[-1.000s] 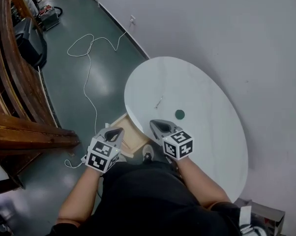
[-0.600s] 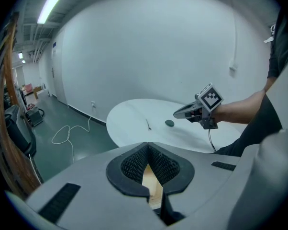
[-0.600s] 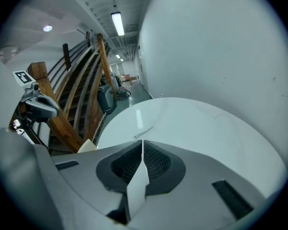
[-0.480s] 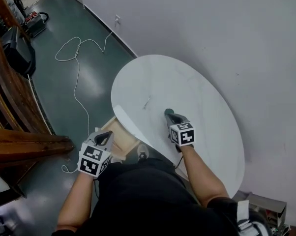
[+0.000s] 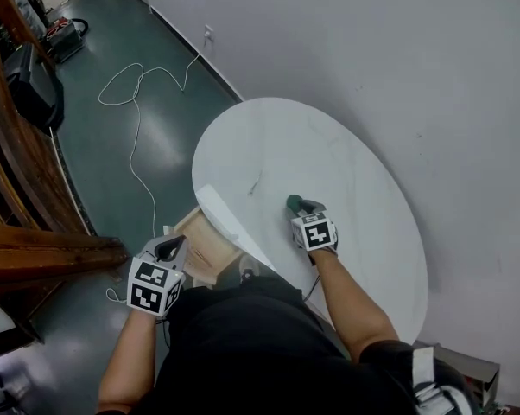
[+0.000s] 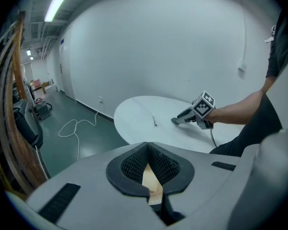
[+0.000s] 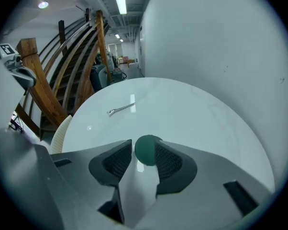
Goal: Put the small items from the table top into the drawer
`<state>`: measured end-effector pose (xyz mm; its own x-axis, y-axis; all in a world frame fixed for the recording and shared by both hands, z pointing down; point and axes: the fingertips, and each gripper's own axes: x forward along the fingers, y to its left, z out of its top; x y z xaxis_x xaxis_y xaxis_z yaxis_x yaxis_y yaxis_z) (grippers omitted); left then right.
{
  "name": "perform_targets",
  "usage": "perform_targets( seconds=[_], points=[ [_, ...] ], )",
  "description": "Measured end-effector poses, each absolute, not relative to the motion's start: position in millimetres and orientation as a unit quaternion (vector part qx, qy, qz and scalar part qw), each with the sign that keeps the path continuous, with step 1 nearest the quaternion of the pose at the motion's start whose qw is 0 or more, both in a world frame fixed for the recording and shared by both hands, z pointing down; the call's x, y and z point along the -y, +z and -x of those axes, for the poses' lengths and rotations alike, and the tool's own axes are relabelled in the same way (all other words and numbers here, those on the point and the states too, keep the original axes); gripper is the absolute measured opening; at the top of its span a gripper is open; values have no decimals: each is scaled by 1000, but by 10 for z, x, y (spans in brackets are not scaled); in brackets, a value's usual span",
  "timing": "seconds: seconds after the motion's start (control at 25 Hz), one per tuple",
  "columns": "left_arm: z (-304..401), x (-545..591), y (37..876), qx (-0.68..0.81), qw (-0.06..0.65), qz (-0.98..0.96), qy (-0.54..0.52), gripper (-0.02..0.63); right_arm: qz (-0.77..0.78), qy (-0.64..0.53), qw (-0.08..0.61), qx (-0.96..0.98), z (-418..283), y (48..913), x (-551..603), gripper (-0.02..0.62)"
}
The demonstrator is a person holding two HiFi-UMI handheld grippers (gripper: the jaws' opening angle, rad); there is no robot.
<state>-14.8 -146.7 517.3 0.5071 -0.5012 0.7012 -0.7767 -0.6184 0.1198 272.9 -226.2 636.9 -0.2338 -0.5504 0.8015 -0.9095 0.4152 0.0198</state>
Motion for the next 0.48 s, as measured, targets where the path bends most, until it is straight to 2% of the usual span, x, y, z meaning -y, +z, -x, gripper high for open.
perform_targets(
  seconds=[0.12,0.48],
  points=[
    [152,1473,5149,387,216,-838,319,14,-482,239,396,745,-2749,6477,2281,153],
    [163,1493,5118,399,217,-833,316,14,-480,252,390,744,-2801,6568,2325,141]
  ],
)
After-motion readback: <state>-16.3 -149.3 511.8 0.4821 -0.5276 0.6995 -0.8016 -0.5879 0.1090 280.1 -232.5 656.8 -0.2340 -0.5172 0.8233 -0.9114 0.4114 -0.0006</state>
